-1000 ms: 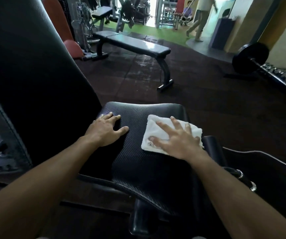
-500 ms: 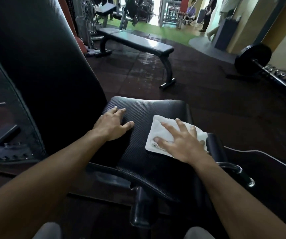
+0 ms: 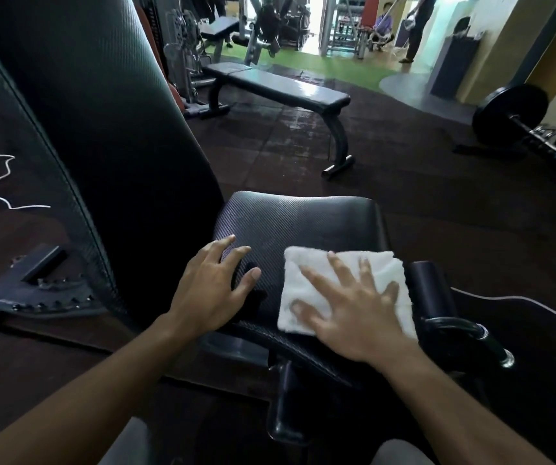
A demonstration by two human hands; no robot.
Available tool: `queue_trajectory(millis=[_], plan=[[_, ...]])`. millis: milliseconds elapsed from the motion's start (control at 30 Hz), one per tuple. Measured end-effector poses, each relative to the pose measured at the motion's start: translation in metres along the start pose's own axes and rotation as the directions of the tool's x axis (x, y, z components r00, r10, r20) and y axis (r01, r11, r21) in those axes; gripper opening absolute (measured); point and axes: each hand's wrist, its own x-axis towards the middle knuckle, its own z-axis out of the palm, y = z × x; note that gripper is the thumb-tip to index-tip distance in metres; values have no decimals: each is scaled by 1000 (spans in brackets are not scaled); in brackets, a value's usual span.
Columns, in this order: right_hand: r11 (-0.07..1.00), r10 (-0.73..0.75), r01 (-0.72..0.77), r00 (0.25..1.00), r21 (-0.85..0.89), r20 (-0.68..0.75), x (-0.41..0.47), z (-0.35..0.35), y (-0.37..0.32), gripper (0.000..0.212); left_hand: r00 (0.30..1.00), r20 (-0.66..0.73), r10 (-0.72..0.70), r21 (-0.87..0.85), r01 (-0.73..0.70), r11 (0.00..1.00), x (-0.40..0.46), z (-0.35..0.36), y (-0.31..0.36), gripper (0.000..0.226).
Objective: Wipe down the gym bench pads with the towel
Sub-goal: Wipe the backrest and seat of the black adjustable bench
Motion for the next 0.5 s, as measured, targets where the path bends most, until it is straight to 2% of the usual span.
queue_trajectory(millis=[100, 233, 300, 400, 500], plan=[[988, -130, 123, 989, -94, -69, -36, 14, 2, 79, 1000, -7, 5, 16, -5, 1000, 0, 3, 0, 71], [996, -84, 84, 996, -16, -11, -8, 1, 2, 78, 1000, 15, -19, 34, 18, 999, -1, 2, 2, 76], [996, -85, 84, 996, -31, -34, -6, 1, -2, 77, 999, 27, -33, 41, 32, 999, -2, 1, 3, 78], [987, -146, 138, 984, -83, -101, -41, 16, -5, 75, 999, 21, -25, 57, 24, 998, -3, 2, 2, 76], [981, -178, 169, 980, -93, -88, -56, 21, 4, 78, 1000, 20, -22, 57, 21, 998, -2, 4, 1, 74]])
